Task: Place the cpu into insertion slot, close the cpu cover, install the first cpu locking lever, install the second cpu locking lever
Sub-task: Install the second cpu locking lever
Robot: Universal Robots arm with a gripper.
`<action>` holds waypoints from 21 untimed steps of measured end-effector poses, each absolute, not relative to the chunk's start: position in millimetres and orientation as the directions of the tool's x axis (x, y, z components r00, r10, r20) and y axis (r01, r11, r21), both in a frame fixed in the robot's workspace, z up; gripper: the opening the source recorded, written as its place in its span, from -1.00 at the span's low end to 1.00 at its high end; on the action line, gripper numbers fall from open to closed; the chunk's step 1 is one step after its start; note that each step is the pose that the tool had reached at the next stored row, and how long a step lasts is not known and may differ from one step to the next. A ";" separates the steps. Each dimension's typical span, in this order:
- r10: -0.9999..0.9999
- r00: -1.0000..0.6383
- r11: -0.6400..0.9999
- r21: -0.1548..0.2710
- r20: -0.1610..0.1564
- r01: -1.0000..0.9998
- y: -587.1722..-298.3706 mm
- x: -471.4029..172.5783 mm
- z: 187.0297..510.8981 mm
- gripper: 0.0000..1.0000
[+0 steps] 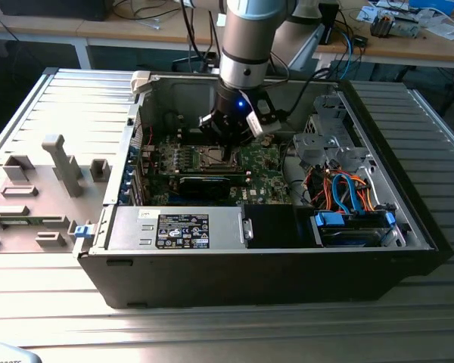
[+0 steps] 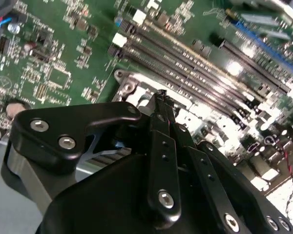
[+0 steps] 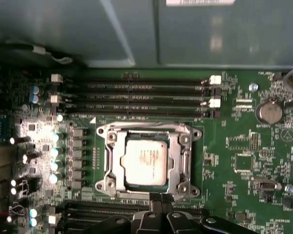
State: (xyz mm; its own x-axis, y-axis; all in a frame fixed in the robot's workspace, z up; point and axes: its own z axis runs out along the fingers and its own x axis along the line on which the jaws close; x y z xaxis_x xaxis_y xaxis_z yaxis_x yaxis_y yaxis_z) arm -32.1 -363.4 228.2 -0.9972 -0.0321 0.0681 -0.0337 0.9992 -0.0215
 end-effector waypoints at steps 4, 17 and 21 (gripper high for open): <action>-0.034 -0.997 0.999 0.007 0.067 -0.034 -369.6 -32.4 225.7 -0.79; -0.037 -0.997 0.998 0.044 0.066 -0.034 -394.0 -44.7 218.6 -0.79; -0.037 -0.997 0.998 0.045 0.066 -0.034 -394.0 -51.5 213.0 -0.79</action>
